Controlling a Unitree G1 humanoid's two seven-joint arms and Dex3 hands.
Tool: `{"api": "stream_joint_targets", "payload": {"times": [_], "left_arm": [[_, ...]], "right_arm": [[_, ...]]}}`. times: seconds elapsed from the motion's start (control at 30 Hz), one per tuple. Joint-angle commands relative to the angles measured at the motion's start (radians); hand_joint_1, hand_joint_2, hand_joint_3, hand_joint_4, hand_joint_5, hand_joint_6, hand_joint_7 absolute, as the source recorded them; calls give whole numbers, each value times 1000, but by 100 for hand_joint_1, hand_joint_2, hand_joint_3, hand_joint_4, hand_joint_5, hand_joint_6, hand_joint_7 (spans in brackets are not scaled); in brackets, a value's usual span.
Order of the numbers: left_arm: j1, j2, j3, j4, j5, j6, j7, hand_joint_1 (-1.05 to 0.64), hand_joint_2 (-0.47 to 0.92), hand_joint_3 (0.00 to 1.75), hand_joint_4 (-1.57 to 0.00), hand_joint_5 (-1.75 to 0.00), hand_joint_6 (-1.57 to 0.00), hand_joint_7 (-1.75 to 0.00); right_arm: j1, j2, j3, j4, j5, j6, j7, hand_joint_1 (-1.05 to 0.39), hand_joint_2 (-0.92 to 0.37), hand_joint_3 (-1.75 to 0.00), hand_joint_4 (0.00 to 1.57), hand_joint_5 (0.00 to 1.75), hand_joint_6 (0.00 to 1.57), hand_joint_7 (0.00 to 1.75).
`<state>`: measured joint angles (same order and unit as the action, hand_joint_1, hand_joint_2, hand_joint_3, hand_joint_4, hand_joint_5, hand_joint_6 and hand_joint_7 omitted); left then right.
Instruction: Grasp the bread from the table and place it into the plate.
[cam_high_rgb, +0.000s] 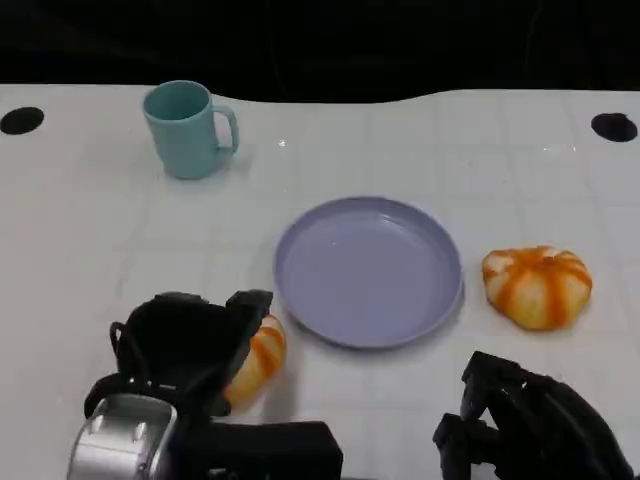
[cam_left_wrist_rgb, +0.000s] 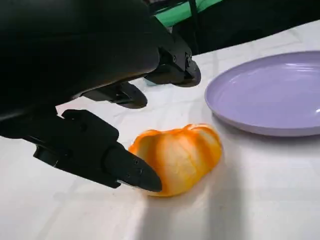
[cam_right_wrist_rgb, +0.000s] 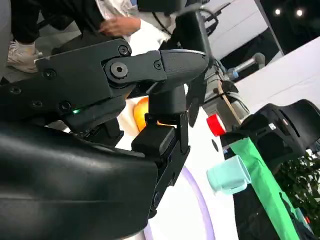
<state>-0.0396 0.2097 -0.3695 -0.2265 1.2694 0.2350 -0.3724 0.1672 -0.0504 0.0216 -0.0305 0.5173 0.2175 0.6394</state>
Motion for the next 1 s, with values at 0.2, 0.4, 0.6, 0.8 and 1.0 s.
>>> {"api": "stream_joint_targets", "payload": {"times": [0.2, 0.4, 0.6, 0.8, 1.0], "left_arm": [[-69, -9, -24, 193, -59, 33, 117, -30, 74, 0, -46, -6, -31, 0], [-119, -9, -37, 312, -104, 39, 205, -36, 73, 0, -46, -5, -30, 0], [-172, -7, -53, 417, -152, 37, 266, -39, 75, 1, -46, -4, -31, -1], [-229, 19, -85, 544, -200, -6, 310, -38, 87, 1, -79, -82, -72, -3], [-270, 54, -136, 698, -219, -83, 440, -36, 92, 23, -83, -136, -111, -6]], "right_arm": [[4, -14, -10, -11, 6, 1, 5, -73, -92, -23, 91, 158, 80, 138], [6, -14, -9, -13, 4, 4, 1, -73, -92, -22, 90, 159, 80, 139], [9, -14, -6, -15, -1, -4, 1, -73, -92, -23, 90, 159, 79, 139], [11, -12, -6, -20, 1, -1, -2, -73, -92, -23, 90, 160, 78, 140], [11, -13, -7, -18, 1, -2, 2, -73, -92, -23, 89, 160, 78, 139]]}}
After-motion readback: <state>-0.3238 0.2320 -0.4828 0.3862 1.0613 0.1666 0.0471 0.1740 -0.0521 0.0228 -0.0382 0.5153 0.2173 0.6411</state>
